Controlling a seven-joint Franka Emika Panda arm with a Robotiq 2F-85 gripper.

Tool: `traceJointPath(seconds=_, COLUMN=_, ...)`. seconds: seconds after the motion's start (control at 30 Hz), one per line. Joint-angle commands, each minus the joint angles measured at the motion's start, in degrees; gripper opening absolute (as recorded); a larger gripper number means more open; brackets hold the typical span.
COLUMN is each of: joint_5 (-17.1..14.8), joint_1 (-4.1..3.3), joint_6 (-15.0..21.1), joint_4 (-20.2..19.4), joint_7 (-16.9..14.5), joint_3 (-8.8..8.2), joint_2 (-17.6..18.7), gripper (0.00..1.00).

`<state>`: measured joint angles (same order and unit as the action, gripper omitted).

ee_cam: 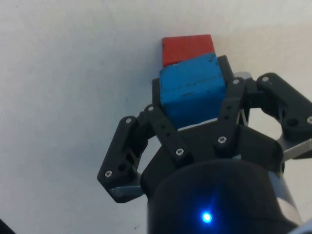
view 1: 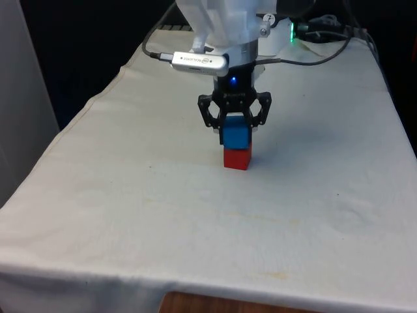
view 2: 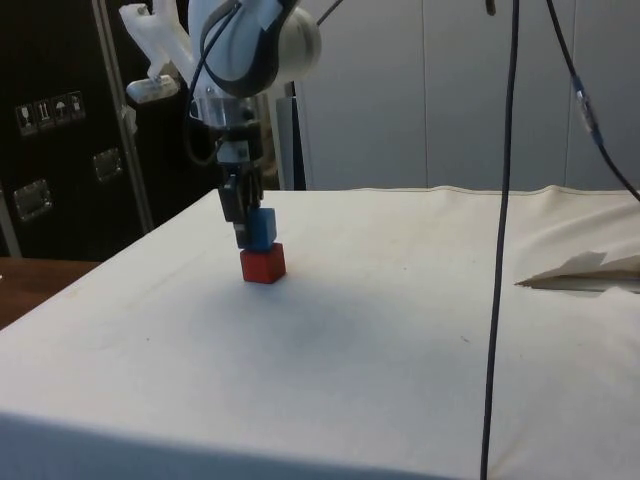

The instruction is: Stack the two cubes.

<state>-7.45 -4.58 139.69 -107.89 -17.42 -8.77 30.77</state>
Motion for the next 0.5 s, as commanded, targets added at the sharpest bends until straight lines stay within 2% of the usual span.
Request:
traceJointPath(seconds=0.0, joint_5=-0.63, joint_1=0.23, joint_6=0.17, joint_4=0.11, joint_7=-0.23, joint_3=0.4, joint_2=0.29, gripper=0.02)
traceJointPath(seconds=0.13, joint_5=-0.34, joint_1=-0.06, joint_6=0.0, joint_4=-0.11, joint_7=0.0, joint_3=0.29, joint_2=0.29, gripper=0.02)
traceJointPath(seconds=0.23, joint_5=-1.09, joint_1=0.17, joint_6=0.4, joint_4=-0.29, joint_7=-0.11, joint_3=0.86, joint_2=0.52, gripper=0.02)
traceJointPath(seconds=0.47, joint_5=-0.8, joint_1=0.06, joint_6=0.46, joint_4=-0.29, joint_7=0.0, joint_3=0.69, joint_2=0.63, gripper=0.02)
